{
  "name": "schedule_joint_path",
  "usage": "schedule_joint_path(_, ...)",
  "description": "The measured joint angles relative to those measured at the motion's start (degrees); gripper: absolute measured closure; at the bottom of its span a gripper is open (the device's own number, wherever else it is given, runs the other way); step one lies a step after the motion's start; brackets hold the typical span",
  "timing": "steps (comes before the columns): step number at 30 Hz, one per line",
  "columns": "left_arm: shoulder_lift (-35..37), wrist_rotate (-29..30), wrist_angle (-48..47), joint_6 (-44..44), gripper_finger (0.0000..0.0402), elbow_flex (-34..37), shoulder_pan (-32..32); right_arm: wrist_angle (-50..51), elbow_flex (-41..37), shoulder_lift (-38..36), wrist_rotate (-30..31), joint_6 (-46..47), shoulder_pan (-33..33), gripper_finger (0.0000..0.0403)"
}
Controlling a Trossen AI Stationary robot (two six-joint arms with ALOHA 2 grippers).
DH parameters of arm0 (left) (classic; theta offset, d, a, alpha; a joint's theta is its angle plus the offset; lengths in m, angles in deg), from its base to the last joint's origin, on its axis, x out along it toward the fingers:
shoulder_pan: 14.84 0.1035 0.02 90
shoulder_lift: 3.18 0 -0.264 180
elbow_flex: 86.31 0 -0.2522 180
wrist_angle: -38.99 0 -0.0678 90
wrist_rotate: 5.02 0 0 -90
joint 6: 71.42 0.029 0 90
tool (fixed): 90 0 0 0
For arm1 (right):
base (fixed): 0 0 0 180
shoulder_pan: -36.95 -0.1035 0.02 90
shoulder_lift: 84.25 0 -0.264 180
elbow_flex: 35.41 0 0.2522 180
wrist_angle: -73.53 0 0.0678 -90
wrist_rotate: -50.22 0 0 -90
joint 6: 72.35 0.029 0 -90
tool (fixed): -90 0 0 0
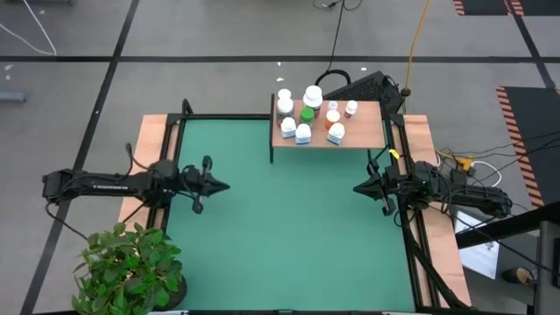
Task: Pick and place medicine bottles onto shelf by color
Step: Return to Home Position
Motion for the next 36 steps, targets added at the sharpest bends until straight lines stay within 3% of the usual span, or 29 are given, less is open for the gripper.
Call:
schedule_joint_path(9,5.0,12.0,-4.6,8.7,0.0398,0.0,-1.9,0.2,0.0,0.0,0.0,0.0,0.0,0.0403)
schedule_joint_path(16,4.9,7.1,-3.6,5.9,0.0398,0.0,-1.3,0.2,0.0,0.0,0.0,0.0,0.0,0.0403)
schedule_joint_path(20,5.1,12.7,-1.6,3.4,0.0397,0.0,-1.4,0.2,0.0,0.0,0.0,0.0,0.0,0.0403)
schedule_joint_path(28,5.2,12.9,9.4,3.2,0.0397,0.0,-1.4,0.2,0.0,0.0,0.0,0.0,0.0,0.0403)
schedule_joint_path(36,4.6,12.9,9.8,-9.0,0.0396,0.0,-1.5,0.2,0.0,0.0,0.0,0.0,0.0,0.0403)
